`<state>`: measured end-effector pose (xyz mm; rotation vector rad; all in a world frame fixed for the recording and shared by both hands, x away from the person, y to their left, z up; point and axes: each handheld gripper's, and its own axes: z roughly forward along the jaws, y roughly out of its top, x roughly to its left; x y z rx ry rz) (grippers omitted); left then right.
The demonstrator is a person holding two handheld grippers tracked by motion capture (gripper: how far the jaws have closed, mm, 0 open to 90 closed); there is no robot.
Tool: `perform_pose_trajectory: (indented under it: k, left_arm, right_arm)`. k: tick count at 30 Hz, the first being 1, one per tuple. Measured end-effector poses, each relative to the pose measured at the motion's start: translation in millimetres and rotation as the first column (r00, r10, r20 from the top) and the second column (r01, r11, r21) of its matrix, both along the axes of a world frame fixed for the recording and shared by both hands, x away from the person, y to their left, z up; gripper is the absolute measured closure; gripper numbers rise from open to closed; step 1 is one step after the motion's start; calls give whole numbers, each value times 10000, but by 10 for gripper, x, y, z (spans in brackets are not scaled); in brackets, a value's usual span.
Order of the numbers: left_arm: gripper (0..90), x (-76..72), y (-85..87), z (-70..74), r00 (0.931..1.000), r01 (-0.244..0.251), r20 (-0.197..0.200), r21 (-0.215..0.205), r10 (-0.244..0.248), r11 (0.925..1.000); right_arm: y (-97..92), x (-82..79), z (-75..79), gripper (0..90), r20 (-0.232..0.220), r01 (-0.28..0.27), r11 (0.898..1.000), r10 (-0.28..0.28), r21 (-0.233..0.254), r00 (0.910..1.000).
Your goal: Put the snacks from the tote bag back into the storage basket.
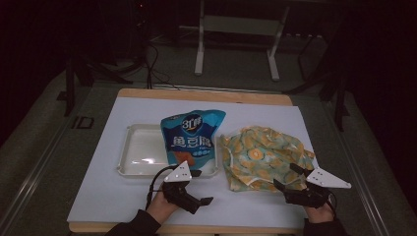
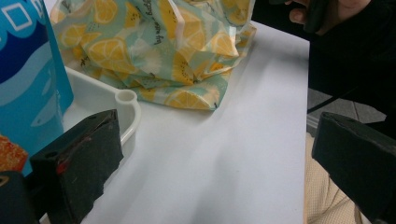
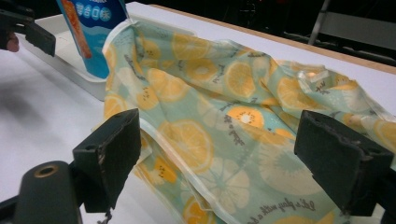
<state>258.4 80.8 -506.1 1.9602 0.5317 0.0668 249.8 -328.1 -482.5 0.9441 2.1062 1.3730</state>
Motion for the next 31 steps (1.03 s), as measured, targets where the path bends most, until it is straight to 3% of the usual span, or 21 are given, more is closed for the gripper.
perform_pose_trajectory:
  k: [31]
  left_arm:
    - [22, -32, 60, -64, 9997, -75, 232, -40, 76, 10000]
  right_arm:
    - [5, -4, -31, 143, 398, 2, 10000, 2, -94, 9992]
